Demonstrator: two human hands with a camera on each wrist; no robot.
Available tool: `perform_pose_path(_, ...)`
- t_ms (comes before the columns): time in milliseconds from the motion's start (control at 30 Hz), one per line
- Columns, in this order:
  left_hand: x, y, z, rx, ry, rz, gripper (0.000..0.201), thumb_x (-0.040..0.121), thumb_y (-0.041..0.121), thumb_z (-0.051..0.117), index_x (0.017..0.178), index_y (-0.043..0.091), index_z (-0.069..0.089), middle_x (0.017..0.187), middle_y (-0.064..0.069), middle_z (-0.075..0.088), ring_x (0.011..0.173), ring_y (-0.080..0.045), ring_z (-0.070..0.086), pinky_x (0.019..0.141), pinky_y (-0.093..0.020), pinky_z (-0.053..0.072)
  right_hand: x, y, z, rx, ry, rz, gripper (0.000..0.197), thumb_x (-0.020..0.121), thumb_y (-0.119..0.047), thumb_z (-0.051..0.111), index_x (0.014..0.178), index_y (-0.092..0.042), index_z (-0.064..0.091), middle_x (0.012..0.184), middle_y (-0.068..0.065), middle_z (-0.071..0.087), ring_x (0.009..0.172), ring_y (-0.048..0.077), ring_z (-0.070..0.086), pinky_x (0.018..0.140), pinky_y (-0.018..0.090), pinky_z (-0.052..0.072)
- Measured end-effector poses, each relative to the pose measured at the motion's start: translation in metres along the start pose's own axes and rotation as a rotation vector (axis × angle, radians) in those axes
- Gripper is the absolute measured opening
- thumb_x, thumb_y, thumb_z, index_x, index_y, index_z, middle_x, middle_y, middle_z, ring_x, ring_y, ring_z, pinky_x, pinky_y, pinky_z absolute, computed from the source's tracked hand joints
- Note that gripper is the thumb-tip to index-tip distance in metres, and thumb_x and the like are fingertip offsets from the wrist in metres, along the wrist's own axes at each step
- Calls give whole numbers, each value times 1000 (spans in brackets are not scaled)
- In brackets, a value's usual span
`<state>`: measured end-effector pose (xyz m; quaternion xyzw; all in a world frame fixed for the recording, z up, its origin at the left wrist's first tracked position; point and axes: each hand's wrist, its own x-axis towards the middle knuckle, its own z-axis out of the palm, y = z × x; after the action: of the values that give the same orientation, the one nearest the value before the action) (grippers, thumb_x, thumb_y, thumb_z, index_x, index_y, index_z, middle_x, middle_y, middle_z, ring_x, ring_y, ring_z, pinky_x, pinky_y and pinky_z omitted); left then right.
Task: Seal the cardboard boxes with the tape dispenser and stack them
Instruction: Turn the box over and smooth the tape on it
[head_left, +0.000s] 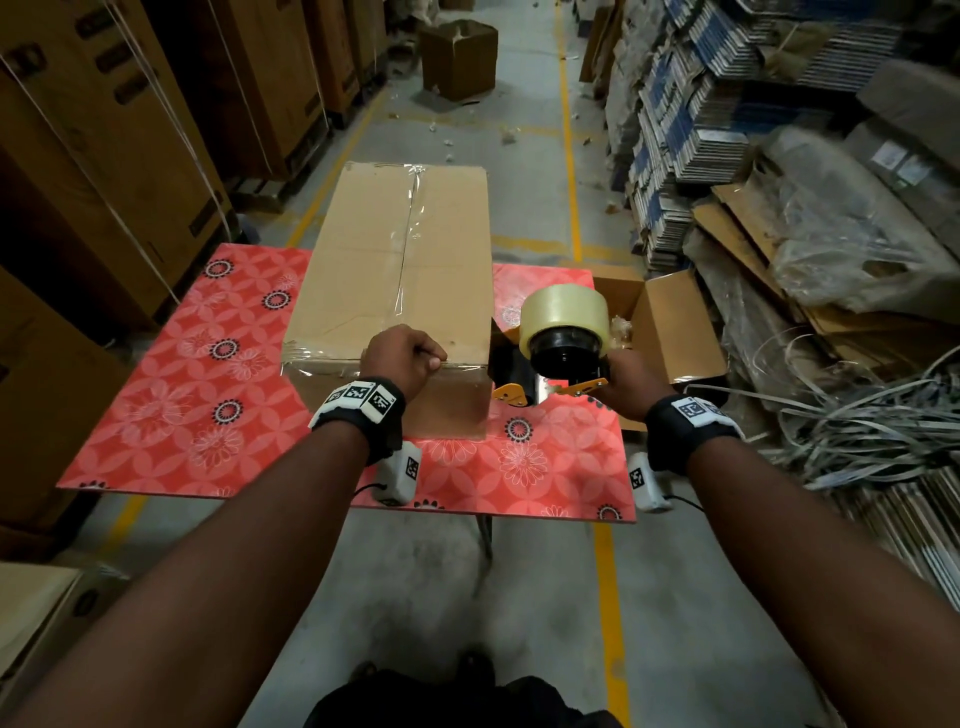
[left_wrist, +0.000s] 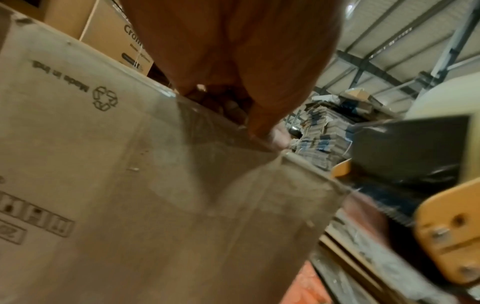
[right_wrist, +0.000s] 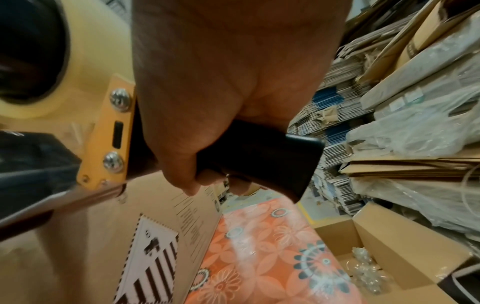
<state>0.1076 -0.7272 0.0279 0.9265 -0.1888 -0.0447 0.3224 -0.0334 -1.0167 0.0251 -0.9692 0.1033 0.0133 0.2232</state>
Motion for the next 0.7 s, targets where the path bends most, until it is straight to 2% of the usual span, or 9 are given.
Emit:
perform_pose_path(67, 0, 3, 2, 22, 1, -10, 14, 79, 16, 74, 79, 30, 76, 78, 11, 66, 84, -13, 64, 80, -28, 51, 3, -1, 3, -5, -3, 24, 3, 86, -13, 73, 83, -12, 72, 75, 4, 65, 70, 18, 57, 53, 20, 31)
perform_pose_path(167, 2, 15, 5, 18, -36, 33, 10, 80, 23, 75, 86, 31, 78, 91, 11, 70, 83, -8, 60, 78, -23, 46, 6, 2, 5, 38, -9, 43, 11, 85, -14, 73, 79, -21, 68, 71, -1, 61, 73, 21, 63, 60, 24, 37)
perform_pose_path(267, 4, 29, 15, 13, -78, 66, 12, 77, 24, 77, 88, 29, 77, 85, 8, 68, 79, -9, 59, 72, -20, 41, 6, 0, 4, 32, -21, 48, 11, 85, -11, 72, 79, -19, 68, 69, -3, 58, 72, 21, 61, 63, 25, 38)
perform_pose_path(333, 5, 32, 21, -33, -69, 50, 14, 75, 20, 78, 87, 27, 77, 78, 8, 67, 79, -12, 63, 70, -20, 44, 8, 3, 6, 42, -13, 43, 19, 86, -11, 71, 75, -24, 63, 68, -3, 57, 71, 22, 61, 62, 26, 39)
perform_pose_path(433, 8, 27, 24, -77, -66, 59, 15, 75, 15, 78, 88, 24, 78, 82, 4, 70, 78, -11, 63, 74, -20, 48, 8, 14, 13, 56, -1, 16, 16, 84, -22, 73, 77, -32, 62, 77, -2, 66, 77, 24, 66, 63, 32, 50)
perform_pose_path(533, 8, 25, 23, -103, -89, 65, 16, 76, 16, 79, 90, 23, 77, 82, 7, 67, 79, -8, 61, 76, -19, 47, 7, 21, 18, 91, 19, 6, 3, 85, -26, 73, 87, -24, 72, 88, 3, 72, 82, 22, 66, 71, 38, 56)
perform_pose_path(633, 8, 26, 23, -115, -84, 72, 16, 75, 13, 79, 89, 21, 77, 83, 5, 69, 76, -6, 60, 72, -17, 45, 6, 28, 18, 74, 17, 33, 11, 86, -22, 73, 93, -13, 74, 93, 10, 73, 85, 22, 64, 67, 32, 47)
perform_pose_path(700, 8, 25, 24, -125, -88, 69, 16, 74, 13, 79, 87, 21, 77, 83, 4, 70, 76, -8, 61, 73, -19, 47, 3, 37, 18, 47, -2, 71, 13, 86, -23, 73, 92, -12, 74, 93, 13, 73, 87, 26, 66, 66, 31, 46)
